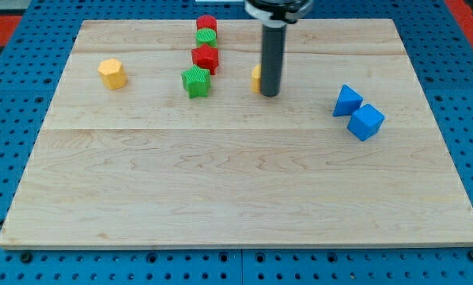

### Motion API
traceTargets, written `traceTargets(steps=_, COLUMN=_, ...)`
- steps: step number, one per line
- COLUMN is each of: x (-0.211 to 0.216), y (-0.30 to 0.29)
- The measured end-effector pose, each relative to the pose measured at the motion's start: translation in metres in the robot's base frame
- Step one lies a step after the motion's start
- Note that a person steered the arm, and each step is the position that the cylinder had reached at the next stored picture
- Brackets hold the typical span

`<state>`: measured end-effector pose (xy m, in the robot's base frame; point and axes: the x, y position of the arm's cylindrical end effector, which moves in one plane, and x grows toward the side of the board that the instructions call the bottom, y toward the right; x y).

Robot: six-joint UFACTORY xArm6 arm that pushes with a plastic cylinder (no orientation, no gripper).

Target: Move the yellow heart diagonally bottom left to the green star

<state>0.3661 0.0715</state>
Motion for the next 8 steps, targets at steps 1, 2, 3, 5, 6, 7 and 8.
traceTargets(steps=1, x=-0.022, y=0.029)
traceTargets(steps=2, x=-0.049, y=0.001)
traceTargets(steps=3, x=-0.046, y=-0.025)
traceTargets(steps=5, x=-0.002, y=-0.064)
traceTargets(steps=6, x=0.031, y=-0.054)
traceTargets(steps=7, x=0.053, y=-0.052)
traceTargets(steps=8, x=0.053, y=-0.106)
